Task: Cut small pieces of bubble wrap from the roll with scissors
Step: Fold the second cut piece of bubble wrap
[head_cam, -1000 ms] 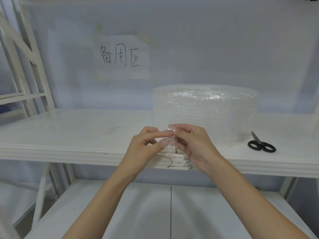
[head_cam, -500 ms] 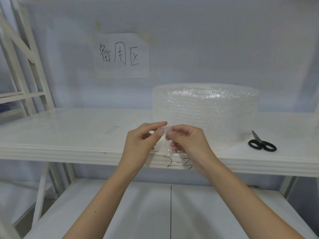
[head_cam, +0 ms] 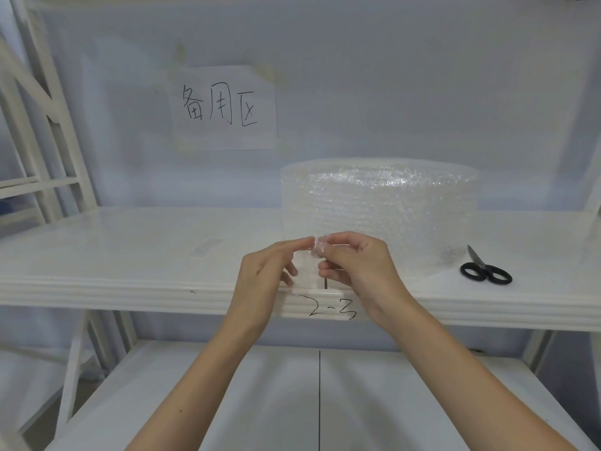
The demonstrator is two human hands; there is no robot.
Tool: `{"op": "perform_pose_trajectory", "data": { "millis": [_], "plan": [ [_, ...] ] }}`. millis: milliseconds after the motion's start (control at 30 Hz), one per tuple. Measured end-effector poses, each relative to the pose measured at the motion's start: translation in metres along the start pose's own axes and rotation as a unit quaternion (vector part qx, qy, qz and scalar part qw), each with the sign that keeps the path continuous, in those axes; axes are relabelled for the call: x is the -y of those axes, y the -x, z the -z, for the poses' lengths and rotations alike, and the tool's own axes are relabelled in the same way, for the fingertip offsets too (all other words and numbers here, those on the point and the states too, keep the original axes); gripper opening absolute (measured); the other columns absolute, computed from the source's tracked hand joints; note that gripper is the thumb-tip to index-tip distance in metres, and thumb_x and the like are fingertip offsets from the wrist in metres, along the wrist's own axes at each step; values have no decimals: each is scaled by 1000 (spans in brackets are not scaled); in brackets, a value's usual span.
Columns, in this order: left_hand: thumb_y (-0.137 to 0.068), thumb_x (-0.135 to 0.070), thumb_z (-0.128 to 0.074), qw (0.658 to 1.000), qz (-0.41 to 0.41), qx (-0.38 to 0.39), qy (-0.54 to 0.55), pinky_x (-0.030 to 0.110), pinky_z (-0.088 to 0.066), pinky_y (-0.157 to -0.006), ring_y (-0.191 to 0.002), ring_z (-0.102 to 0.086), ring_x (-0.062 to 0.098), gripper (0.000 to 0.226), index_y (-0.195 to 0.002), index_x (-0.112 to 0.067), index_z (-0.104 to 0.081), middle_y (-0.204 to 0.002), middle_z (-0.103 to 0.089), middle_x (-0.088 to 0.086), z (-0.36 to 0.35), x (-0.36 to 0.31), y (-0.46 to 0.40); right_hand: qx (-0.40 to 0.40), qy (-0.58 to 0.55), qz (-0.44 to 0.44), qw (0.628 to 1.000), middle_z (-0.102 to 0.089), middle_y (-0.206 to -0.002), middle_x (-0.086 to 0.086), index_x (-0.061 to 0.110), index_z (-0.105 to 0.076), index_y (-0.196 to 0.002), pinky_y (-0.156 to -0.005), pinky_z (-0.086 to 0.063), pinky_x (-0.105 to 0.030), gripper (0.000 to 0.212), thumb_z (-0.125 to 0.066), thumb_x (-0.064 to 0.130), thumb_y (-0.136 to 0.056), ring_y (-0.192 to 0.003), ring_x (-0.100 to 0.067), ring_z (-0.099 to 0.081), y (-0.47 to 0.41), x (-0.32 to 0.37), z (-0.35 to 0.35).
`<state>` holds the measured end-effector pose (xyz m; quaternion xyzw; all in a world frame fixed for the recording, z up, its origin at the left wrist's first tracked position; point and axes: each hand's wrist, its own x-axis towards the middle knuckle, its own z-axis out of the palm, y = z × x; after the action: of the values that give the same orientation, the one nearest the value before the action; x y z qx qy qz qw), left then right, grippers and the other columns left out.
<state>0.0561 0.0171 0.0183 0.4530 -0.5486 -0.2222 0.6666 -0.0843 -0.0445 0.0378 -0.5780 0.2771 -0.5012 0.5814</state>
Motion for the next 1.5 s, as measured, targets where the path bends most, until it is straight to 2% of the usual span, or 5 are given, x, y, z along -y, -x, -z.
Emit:
{"op": "perform_pose_trajectory", "data": {
  "millis": [200, 367, 900, 1300, 1500],
  "plan": [
    [-91, -13, -66, 1000, 13, -22, -6, 23, -55, -76, -82, -66, 4, 22, -91, -32, -77, -94, -77, -16, -6, 0, -1, 0, -7, -2, 1000, -74, -72, -2, 1, -71, -93, -65, -60, -24, 13, -74, 6, -82, -61, -14, -65, 1, 0, 3],
    [-86, -11, -73, 999, 26, -25, 14, 15, -52, -71, -70, -64, 5, 17, -87, -28, -77, -78, -75, -8, -8, -1, -1, -1, -19, -2, 1000, -72, -74, -4, -1, -71, -95, -66, -61, -25, 13, -73, 4, -83, -60, -14, -65, 0, 1, 2],
    [-88, -12, -71, 998, 35, -45, 15, 28, -57, -74, -80, -68, 10, 14, -89, -26, -76, -91, -74, -4, -9, 6, -5, 6, 9, 18, 1000, -73, -83, -8, -3, -71, -98, -66, -60, -26, 18, -73, 7, -84, -61, -15, -66, 2, 0, 3],
    [-89, -7, -68, 996, 44, -49, 53, 36, -59, -81, -71, -71, 13, 13, -91, -18, -73, -79, -72, -12, -15, 3, -6, 18, -49, -10, 999, -73, -72, -1, 6, -69, -106, -68, -60, -31, 18, -65, 15, -91, -64, -19, -66, 2, 2, 4],
    [-89, -11, -69, 997, 43, -55, 28, 41, -58, -87, -72, -71, 10, 12, -94, -21, -72, -84, -72, -14, -11, 8, -6, 4, 47, 25, 999, -72, -79, -7, 7, -69, -105, -74, -61, -30, 21, -71, 10, -85, -64, -14, -65, -5, -1, -2]
  ]
}}
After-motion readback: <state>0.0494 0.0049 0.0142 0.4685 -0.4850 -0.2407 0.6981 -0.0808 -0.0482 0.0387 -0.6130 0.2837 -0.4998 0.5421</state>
